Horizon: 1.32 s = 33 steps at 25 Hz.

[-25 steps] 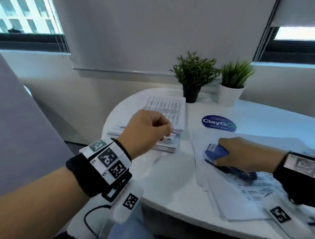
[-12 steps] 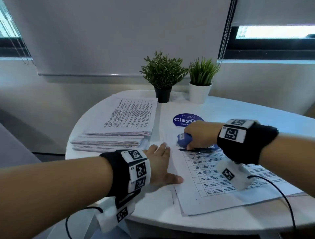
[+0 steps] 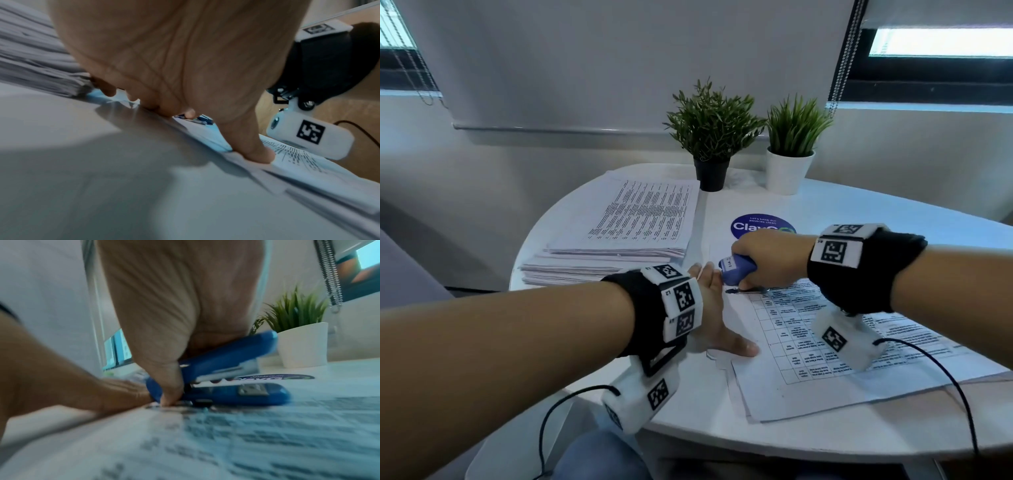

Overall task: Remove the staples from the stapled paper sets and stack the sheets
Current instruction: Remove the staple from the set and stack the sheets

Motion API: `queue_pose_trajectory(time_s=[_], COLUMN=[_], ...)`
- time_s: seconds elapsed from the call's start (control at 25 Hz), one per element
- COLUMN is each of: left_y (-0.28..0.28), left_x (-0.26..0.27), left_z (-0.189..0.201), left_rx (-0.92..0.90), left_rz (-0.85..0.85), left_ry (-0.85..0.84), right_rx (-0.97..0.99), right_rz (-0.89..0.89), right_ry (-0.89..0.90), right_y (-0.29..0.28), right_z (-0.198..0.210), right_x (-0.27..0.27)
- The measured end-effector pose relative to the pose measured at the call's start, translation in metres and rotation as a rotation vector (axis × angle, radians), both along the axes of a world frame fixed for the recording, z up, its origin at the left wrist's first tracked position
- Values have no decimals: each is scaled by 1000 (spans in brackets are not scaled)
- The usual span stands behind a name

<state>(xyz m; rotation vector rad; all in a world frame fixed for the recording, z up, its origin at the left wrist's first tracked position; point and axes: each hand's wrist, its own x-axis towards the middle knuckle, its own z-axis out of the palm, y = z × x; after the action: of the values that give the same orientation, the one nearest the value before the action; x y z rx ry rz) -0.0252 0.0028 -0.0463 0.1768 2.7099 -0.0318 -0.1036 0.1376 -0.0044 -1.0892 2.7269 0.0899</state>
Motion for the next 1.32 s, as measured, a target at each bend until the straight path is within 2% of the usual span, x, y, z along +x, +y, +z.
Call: queue_pose_trajectory(time_s=[0.16, 0.4, 0.48, 0.6, 0.72, 0.8, 0.84, 0.92, 1.04, 1.08, 1.32], left_y=[-1, -3, -4, -7, -9, -9, -10, -10, -8, -7, -7], left_x=[-2, -1, -3, -8, -9, -8, -8, -8, -4, -3, -1], left_z=[-4, -3, -7, -14, -15, -13, -13, -15, -14, -12, -10], left_rx=[26, 6, 11, 21, 56, 79, 84, 73, 66, 70, 77], left_rz=[16, 14, 4, -6, -72, -120, -116, -72, -14, -7, -2], left_ry=[21, 12, 21, 15, 45, 83, 82, 66, 72, 80, 71], right_rx=[-88, -16, 20, 26, -34, -74, -67, -52, -58, -73, 34], right_rz=[129, 64, 94, 214, 466, 607, 615, 462, 14, -84, -296], right_ry=[158, 7, 57, 270, 459, 524, 512, 400, 62, -16, -202], right_y=[6, -3, -3, 5, 7, 7, 6, 4, -1, -3, -20], right_z=[-7, -10, -10, -11, -11, -11, -10, -8, -9, -9, 1], right_x=[4, -10, -8, -1, 4, 5, 6, 10, 10, 9, 3])
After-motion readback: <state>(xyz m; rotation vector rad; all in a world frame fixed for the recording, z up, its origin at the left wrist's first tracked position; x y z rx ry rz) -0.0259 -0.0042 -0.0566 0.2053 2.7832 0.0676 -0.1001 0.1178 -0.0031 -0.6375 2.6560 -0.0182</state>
